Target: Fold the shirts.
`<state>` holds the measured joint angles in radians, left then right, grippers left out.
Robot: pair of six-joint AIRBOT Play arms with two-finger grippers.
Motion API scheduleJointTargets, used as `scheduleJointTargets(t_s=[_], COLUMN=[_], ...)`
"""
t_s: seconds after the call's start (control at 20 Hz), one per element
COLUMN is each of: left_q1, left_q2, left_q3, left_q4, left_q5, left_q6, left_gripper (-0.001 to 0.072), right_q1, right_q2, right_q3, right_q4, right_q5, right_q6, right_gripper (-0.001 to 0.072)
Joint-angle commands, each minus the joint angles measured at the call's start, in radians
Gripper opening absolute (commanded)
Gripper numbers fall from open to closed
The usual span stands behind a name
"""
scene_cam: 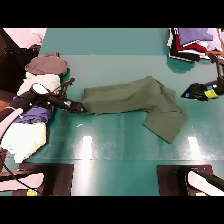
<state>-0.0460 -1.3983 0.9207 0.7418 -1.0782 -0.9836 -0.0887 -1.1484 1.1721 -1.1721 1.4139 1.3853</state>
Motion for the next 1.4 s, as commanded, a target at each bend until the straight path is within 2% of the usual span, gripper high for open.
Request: scheduleJointTargets(t_s=[0.0,0.05,0.1,0.2,0.3,0.45,0.5,0.6,0.75,0.85,0.9,1.1,1.35], left_q1=[0.064,0.077,0.084,0.084,0.084,0.084,0.084,0.084,0.084,0.084,0.084,0.084,0.084], left_q2=[0.024,0.040,0.057,0.080,0.086,0.086,0.086,0.086,0.086,0.086,0.087,0.142,0.302], left_q3=[0.109,0.137,0.160,0.181,0.182,0.182,0.182,0.182,0.182,0.182,0.183,0.301,0.715], left_q4=[0.001,0.001,0.000,0.003,0.002,0.010,0.010,0.010,0.010,0.010,0.010,0.061,0.090], left_q5=[-0.159,-0.172,-0.174,-0.159,-0.152,-0.152,-0.153,-0.152,-0.151,-0.152,-0.152,-0.150,-0.141], left_q6=[-0.015,-0.016,-0.016,-0.028,-0.042,-0.065,-0.065,-0.065,-0.065,-0.069,-0.094,-0.162,-0.195], left_gripper=[0.0024,0.0024,0.0024,0.0024,0.0024,0.0024,0.0024,0.0024,0.0025,0.0024,0.0023,0.0023,0.0024], right_q1=[-0.154,-0.210,-0.261,-0.335,-0.379,-0.375,-0.364,-0.340,-0.290,-0.256,-0.240,-0.192,-0.143], right_q2=[0.037,0.026,0.002,-0.057,-0.124,-0.209,-0.226,-0.243,-0.255,-0.246,-0.230,-0.078,0.122], right_q3=[-0.131,-0.174,-0.209,-0.261,-0.305,-0.324,-0.324,-0.324,-0.324,-0.324,-0.323,-0.174,0.283], right_q4=[-0.006,-0.005,-0.004,0.029,0.120,0.186,0.198,0.212,0.212,0.212,0.212,0.212,0.212], right_q5=[0.007,0.006,0.004,0.000,-0.026,-0.097,-0.115,-0.148,-0.182,-0.212,-0.228,-0.221,-0.224], right_q6=[-0.019,-0.040,-0.045,-0.082,-0.164,-0.203,-0.219,-0.229,-0.237,-0.254,-0.262,-0.232,-0.084], right_gripper=[0.0392,0.0487,0.0532,0.0531,0.0525,0.0514,0.0472,0.0468,0.0416,0.0135,0.0017,0.0015,0.0016])
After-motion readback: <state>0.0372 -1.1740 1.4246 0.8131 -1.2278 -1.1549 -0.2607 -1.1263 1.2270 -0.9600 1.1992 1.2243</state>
